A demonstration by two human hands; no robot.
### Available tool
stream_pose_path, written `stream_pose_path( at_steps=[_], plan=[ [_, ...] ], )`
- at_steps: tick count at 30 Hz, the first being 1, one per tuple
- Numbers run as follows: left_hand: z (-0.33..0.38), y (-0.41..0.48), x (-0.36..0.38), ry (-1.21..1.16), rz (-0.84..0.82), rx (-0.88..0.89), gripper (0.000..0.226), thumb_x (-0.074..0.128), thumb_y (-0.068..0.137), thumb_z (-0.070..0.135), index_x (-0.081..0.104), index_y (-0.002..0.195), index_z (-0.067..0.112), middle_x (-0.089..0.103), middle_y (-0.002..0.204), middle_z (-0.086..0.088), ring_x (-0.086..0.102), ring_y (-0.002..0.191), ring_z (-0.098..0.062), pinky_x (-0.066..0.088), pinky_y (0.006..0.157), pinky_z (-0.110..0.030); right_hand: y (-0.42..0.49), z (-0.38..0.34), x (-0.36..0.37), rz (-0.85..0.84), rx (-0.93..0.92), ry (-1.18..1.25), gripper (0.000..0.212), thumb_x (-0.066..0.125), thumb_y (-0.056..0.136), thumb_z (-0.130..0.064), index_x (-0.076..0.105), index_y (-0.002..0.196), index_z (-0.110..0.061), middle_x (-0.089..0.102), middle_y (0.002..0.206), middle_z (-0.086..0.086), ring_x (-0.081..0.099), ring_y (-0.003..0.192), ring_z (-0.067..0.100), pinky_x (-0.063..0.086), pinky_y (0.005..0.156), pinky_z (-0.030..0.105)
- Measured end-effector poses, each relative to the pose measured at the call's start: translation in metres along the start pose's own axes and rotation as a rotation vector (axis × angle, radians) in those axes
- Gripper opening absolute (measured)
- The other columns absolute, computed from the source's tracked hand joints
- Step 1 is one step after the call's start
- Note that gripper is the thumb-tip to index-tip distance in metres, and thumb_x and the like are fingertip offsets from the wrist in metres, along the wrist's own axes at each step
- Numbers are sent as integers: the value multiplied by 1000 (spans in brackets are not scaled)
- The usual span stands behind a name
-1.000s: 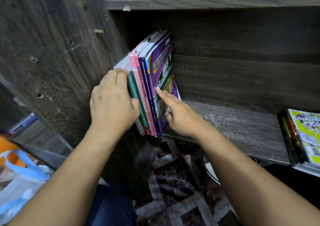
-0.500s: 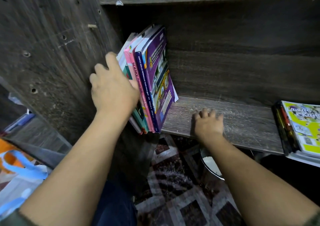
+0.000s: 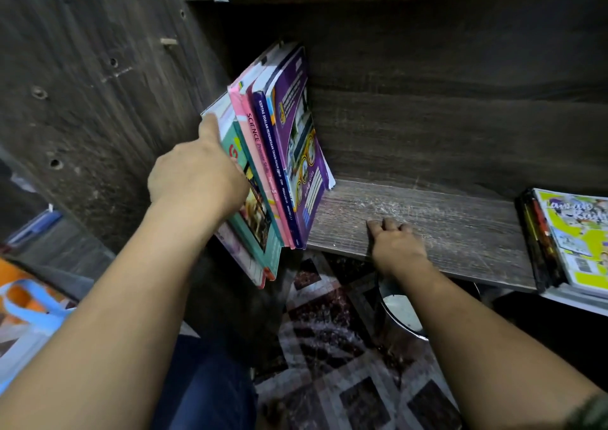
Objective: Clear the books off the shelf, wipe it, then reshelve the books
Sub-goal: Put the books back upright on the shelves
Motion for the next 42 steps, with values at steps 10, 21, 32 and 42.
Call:
stream_pose_path(
  at_steps=[10,21,32,42],
  plan=[
    [-6,-8,-19,43,-45,15,75,67,84,38,30,145,19,60,121,-21,56,110,-44,45,88,-42,-8,6,-2,-58,-78,61,65,38,96,-15,14,152,-37,6,162,4,10,145,38,20,113,54],
    [2,-68,-60,296,-109,72,60,64,84,35,42,138,20,62,119,-14,58,107,-36,43,75,-34,-34,10,-11,-110,-150,35,69,50,92,-15,20,152,-32,17,160,5,22,144,31,26,115,46],
    [39,-124,-70,269,-193,308,72,59,90,39,22,153,38,52,141,-9,49,127,-30,43,97,-34,-62,22,-22,-119,-267,196,60,51,92,-17,34,148,-29,33,155,4,38,137,26,33,113,34],
    [91,-36,-60,-70,-16,345,73,61,91,33,23,153,33,53,139,-11,48,127,-33,41,99,-35,-54,30,-39,204,-86,467,69,51,92,-22,17,152,-25,42,144,14,47,126,34,44,99,42]
  ],
)
Point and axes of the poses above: each hand's wrist, its own y-axis towards the middle knuckle, its own x-axis out of the palm, z = x × y, the point moved 1 cm from there along y, towards the middle knuckle
